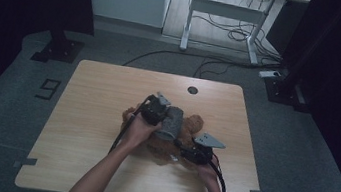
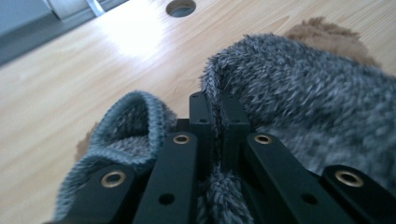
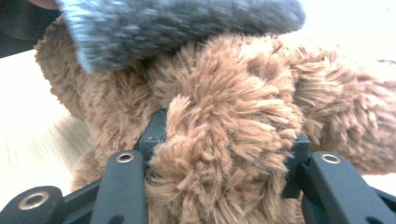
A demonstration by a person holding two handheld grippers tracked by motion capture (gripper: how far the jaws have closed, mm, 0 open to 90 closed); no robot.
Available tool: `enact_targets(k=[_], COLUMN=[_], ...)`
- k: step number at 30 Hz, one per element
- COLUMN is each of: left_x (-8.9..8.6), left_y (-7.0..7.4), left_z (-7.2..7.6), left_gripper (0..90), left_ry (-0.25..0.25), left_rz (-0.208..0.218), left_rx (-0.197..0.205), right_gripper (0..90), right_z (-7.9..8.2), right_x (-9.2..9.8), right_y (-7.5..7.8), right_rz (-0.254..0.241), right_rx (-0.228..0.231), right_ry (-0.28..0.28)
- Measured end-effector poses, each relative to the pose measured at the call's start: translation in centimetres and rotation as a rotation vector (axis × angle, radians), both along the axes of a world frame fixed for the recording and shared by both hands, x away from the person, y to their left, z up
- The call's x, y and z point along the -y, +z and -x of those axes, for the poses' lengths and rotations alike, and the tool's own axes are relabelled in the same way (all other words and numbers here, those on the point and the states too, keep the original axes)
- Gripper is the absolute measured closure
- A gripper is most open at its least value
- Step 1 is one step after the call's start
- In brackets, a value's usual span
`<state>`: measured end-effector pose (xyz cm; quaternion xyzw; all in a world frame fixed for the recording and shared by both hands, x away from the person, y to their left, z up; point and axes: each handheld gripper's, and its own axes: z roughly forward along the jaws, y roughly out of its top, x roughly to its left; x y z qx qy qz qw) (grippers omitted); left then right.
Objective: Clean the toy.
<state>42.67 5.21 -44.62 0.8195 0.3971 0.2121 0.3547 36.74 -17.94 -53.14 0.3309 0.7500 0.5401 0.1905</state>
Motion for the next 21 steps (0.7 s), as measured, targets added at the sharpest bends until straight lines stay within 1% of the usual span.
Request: enact_targets(k=[2, 3, 4, 5, 6, 7, 9, 13, 15, 17, 19, 21], left_x=[-1.5, -2.3, -3.0, -3.8, -4.6, -5.5, -7.3, -9.5, -10.2, -10.6, -10.7, -10.2], left_y=[0.4, 0.6, 0.7, 0.8, 0.7, 0.5, 0.1, -0.8, -1.1, -1.2, -0.9, -0.4], left_z=[0.8, 1.0, 1.2, 1.3, 1.2, 1.0, 0.9, 0.9, 0.9, 0.9, 1.1, 1.3], left_gripper=[85.6, 85.6, 85.5, 85.6, 85.6, 85.6, 85.6, 85.7, 85.6, 85.5, 85.5, 85.7], left_ry=[0.011, 0.022, 0.039, 0.062, 0.082, 0.097, 0.119, 0.154, 0.166, 0.164, 0.154, 0.139], left_rz=[0.008, -0.004, -0.026, -0.055, -0.078, -0.065, -0.016, -0.008, -0.001, 0.020, 0.039, 0.050], left_rx=[0.026, 0.044, 0.064, 0.075, 0.068, 0.053, 0.020, -0.008, -0.016, -0.026, -0.021, -0.007], right_gripper=[50.4, 50.4, 50.4, 50.4, 50.4, 50.4, 50.4, 50.4, 50.4, 50.3, 50.3, 50.3], right_z=[0.1, 0.1, 0.1, 0.1, 0.1, 0.1, 0.1, 0.0, 0.0, 0.0, 0.0, 0.0], right_x=[-0.2, -0.3, -0.3, -0.2, -0.2, -0.2, -0.1, -0.1, -0.1, -0.1, 0.0, 0.0], right_y=[0.0, 0.0, 0.0, 0.0, 0.0, 0.0, 0.0, 0.0, -0.1, -0.1, -0.1, -0.1], right_rz=[0.007, 0.009, 0.008, 0.008, 0.003, 0.000, -0.001, -0.003, -0.003, -0.004, -0.005, -0.007], right_rx=[0.003, 0.005, 0.003, 0.000, 0.001, 0.001, 0.000, -0.003, -0.003, -0.004, -0.006, -0.008], right_ry=[0.005, 0.005, 0.002, 0.002, -0.001, -0.002, 0.000, 0.001, 0.001, 0.000, -0.001, -0.002])
